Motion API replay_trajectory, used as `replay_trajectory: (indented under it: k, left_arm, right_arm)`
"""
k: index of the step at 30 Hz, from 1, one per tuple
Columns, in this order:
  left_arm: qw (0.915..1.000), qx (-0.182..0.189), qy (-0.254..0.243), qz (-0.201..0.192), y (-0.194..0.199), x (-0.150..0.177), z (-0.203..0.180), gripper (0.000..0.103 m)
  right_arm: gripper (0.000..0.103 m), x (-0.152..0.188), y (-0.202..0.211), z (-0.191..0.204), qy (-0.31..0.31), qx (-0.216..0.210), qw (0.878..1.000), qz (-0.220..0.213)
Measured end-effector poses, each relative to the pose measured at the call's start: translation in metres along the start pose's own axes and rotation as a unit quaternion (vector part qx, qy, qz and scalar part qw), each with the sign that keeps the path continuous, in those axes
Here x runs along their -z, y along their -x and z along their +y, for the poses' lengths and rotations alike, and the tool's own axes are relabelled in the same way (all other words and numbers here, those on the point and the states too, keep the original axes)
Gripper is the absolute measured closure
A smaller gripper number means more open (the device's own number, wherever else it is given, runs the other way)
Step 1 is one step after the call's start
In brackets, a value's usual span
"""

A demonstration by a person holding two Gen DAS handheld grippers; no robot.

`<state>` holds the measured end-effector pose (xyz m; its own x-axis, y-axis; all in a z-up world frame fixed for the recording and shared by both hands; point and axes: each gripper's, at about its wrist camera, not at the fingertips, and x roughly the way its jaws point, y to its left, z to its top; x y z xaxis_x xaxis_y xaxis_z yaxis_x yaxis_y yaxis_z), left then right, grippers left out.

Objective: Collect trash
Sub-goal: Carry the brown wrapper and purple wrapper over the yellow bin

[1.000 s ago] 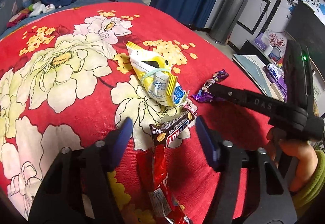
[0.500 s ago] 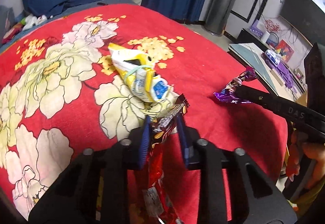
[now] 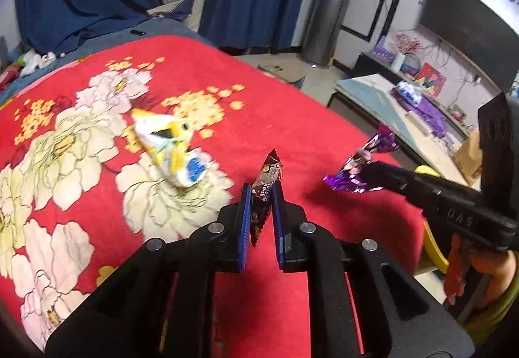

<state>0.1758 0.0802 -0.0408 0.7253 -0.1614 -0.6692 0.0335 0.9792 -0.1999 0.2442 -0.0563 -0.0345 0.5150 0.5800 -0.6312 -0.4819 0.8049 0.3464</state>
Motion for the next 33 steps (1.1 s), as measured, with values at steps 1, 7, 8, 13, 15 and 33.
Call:
replay_trajectory:
  k: [1, 7, 8, 13, 15, 33]
  left_arm:
    - [1.0, 0.002, -0.002, 0.001, 0.0, -0.001, -0.003, 0.095]
    - [0.9997, 0.016, -0.02, 0.0, 0.003, -0.002, -0.022, 0.095]
    - [0.9996, 0.019, -0.023, 0.004, 0.002, -0.002, -0.026, 0.095]
    - [0.9986, 0.024, -0.042, 0.019, -0.007, 0.003, -0.044, 0.095]
    - [0.9979, 0.023, -0.054, 0.026, -0.011, 0.007, -0.055, 0.095]
    - [0.9852, 0.058, -0.156, 0.04, -0.034, 0.036, -0.153, 0.095]
  right_arm:
    - [0.083, 0.0, 0.003, 0.0, 0.001, 0.0, 1.0, -0.001]
    - [0.083, 0.003, 0.022, -0.012, -0.008, 0.002, 1.0, -0.012]
    - [0.083, 0.003, 0.026, -0.015, -0.011, 0.004, 1.0, -0.014]
    - [0.083, 0.004, 0.042, -0.028, -0.018, 0.013, 0.999, -0.025]
    - [0.083, 0.004, 0.05, -0.034, -0.019, 0.017, 0.999, -0.03]
    - [0.083, 0.027, 0.119, -0.101, -0.051, 0.071, 0.995, -0.056]
